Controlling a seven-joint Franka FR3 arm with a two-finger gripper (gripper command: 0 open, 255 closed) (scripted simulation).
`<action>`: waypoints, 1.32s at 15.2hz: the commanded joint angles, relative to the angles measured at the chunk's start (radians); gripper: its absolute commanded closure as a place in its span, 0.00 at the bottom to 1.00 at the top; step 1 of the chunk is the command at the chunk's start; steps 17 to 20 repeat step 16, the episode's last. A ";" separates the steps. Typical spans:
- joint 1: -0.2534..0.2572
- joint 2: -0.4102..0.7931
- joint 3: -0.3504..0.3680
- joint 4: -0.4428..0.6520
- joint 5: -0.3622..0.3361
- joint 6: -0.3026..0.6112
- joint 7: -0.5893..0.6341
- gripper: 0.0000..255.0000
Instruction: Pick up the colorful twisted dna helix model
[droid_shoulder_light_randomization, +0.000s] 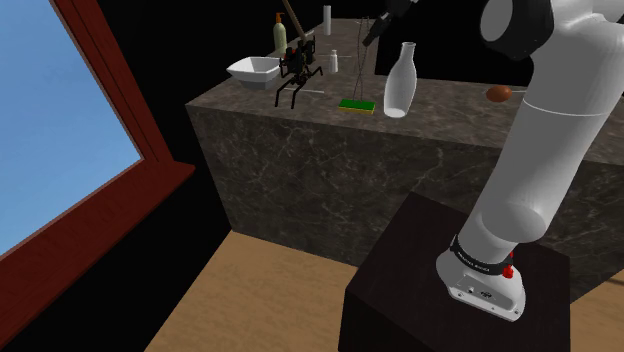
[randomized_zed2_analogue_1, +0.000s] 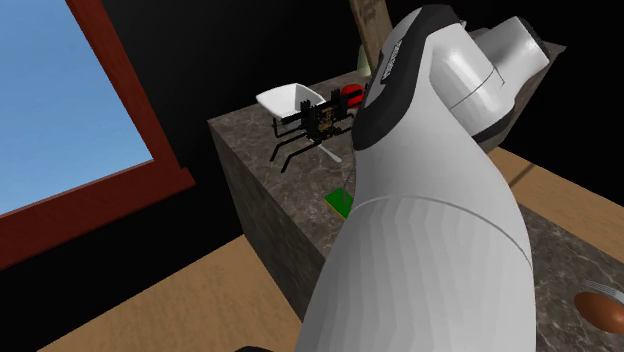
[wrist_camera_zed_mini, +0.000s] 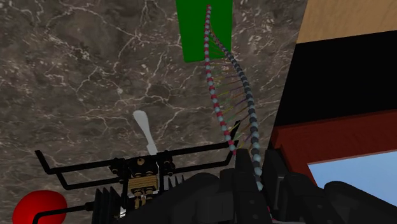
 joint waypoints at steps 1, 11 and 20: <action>-0.004 0.006 -0.002 0.024 0.003 -0.018 0.009 1.00; -0.055 0.069 -0.014 0.217 0.051 -0.162 0.067 1.00; -0.082 0.099 -0.016 0.291 0.077 -0.213 0.086 1.00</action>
